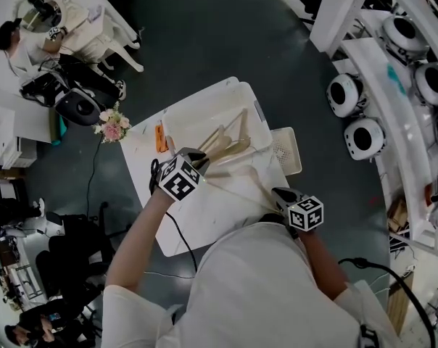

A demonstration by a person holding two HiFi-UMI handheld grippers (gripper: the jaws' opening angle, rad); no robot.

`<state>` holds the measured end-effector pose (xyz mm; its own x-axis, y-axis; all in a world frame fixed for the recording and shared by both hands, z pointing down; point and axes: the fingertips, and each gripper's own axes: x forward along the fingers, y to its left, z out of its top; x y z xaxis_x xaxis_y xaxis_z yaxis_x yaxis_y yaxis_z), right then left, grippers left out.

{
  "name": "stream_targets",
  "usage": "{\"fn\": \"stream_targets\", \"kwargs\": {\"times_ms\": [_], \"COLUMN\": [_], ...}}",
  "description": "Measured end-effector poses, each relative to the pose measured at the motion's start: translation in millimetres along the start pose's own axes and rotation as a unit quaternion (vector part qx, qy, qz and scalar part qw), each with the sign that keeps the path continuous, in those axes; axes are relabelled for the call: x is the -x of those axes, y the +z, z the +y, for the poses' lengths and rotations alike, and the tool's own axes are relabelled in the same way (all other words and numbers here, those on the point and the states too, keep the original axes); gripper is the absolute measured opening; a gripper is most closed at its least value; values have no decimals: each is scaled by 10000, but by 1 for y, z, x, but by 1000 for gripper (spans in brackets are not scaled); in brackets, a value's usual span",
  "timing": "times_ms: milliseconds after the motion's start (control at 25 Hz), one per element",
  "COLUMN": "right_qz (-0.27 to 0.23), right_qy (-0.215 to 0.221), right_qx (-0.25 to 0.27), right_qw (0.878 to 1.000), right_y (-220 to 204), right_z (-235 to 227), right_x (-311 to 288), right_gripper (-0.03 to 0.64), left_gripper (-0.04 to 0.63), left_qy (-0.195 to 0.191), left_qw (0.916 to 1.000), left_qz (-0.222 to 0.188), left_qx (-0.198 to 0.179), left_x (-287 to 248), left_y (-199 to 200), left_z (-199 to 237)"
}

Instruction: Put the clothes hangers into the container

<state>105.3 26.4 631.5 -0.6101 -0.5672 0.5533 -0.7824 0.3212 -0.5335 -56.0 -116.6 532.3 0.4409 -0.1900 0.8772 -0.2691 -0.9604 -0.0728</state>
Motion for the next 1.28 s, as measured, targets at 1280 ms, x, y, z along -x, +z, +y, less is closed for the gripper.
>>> {"fn": "stream_targets", "kwargs": {"times_ms": [1280], "right_qz": [154], "right_qy": [-29], "right_qx": [30], "right_qw": [9999], "right_y": [-4], "right_z": [-2], "right_x": [0], "right_gripper": [2], "left_gripper": [49], "left_qy": [-269], "left_qw": [9947], "left_qz": [-707], "left_qx": [691], "left_x": [-1], "left_y": [-5], "left_z": [-26]}}
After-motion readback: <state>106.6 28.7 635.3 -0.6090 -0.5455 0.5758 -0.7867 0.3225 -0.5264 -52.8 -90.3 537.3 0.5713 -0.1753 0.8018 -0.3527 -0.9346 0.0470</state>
